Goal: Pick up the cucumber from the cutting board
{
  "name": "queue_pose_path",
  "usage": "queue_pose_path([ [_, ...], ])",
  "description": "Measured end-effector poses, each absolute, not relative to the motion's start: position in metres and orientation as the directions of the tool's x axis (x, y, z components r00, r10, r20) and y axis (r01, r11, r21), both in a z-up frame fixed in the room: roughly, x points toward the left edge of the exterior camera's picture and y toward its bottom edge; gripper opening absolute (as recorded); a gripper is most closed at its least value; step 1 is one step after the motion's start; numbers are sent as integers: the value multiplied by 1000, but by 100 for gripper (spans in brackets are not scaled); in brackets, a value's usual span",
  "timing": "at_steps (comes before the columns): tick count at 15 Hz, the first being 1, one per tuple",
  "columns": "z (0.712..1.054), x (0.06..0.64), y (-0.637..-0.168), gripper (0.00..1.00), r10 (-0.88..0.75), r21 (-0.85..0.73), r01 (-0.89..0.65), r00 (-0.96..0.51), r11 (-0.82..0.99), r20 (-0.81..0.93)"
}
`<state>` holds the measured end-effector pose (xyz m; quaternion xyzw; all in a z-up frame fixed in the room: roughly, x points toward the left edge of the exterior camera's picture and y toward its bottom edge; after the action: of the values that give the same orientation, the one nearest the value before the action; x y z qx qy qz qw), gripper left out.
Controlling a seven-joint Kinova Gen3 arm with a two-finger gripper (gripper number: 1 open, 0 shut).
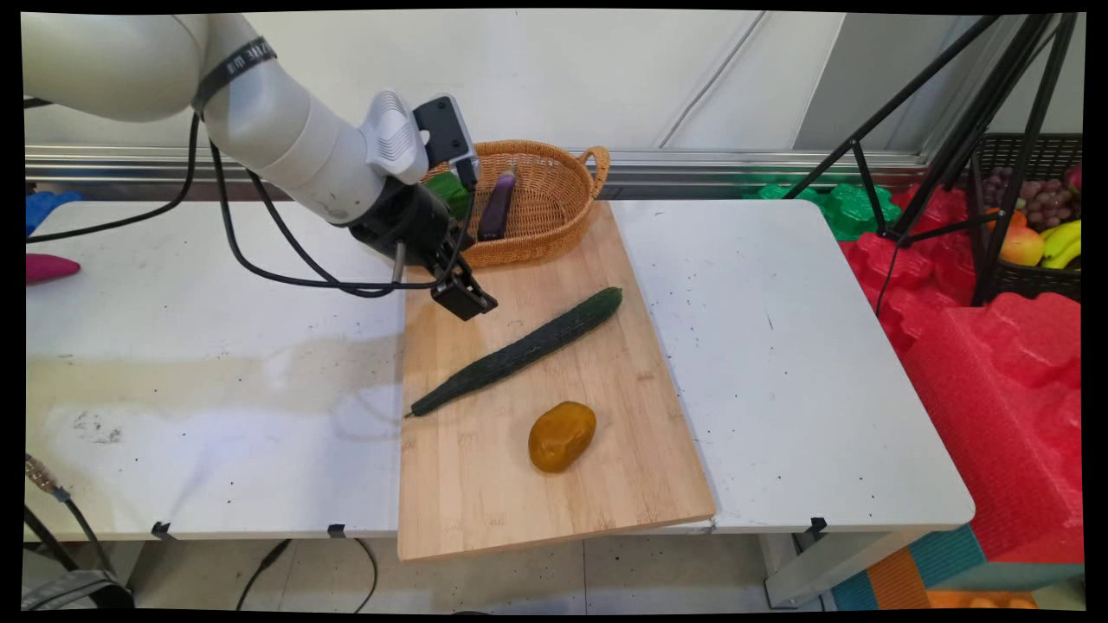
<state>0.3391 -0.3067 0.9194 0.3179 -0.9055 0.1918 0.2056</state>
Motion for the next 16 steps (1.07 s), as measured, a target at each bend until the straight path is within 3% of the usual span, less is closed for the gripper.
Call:
queue_pose_path([
  [16,846,280,-354,100,-557,-148,-666,-708,731,434],
])
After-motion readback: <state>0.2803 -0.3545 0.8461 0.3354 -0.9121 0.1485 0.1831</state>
